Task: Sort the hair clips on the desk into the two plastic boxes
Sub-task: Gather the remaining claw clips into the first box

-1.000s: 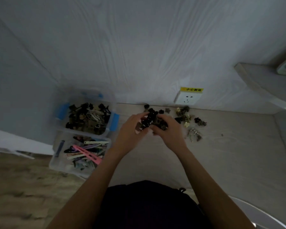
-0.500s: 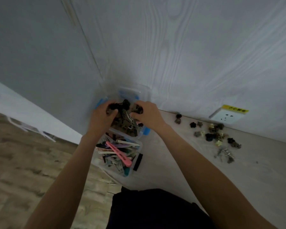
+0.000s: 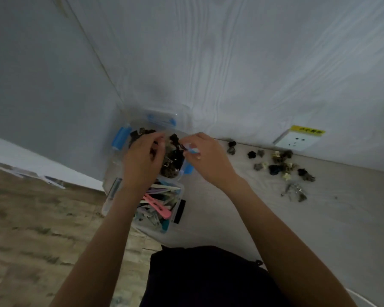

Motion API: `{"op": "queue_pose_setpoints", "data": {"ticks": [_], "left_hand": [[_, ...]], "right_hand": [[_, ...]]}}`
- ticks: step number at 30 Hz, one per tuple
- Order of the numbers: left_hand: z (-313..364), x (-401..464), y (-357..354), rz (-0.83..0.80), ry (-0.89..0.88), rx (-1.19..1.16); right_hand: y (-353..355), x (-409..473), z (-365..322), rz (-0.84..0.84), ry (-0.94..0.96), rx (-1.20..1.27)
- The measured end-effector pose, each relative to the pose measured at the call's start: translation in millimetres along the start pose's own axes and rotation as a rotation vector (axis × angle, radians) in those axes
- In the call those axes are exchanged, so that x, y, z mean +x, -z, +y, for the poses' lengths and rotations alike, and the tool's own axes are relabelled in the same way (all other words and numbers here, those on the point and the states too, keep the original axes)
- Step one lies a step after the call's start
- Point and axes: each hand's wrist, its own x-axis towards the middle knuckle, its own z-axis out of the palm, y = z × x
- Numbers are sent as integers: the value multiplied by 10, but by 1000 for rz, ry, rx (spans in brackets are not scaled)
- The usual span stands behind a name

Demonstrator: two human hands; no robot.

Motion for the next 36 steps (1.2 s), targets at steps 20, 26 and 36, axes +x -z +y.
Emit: {"op": "queue_pose_setpoints", "data": {"ticks": [20, 26, 36], "left_hand": [[845, 70, -2199, -666, 75, 200], [1041, 3, -2347, -699, -9, 39], [859, -229, -2115, -667, -6, 7]], "right_hand": [[1239, -1047, 2353, -31, -906, -301], [1065, -707, 2285, -102, -720, -301], [670, -877, 1905, -57, -573, -293]]}}
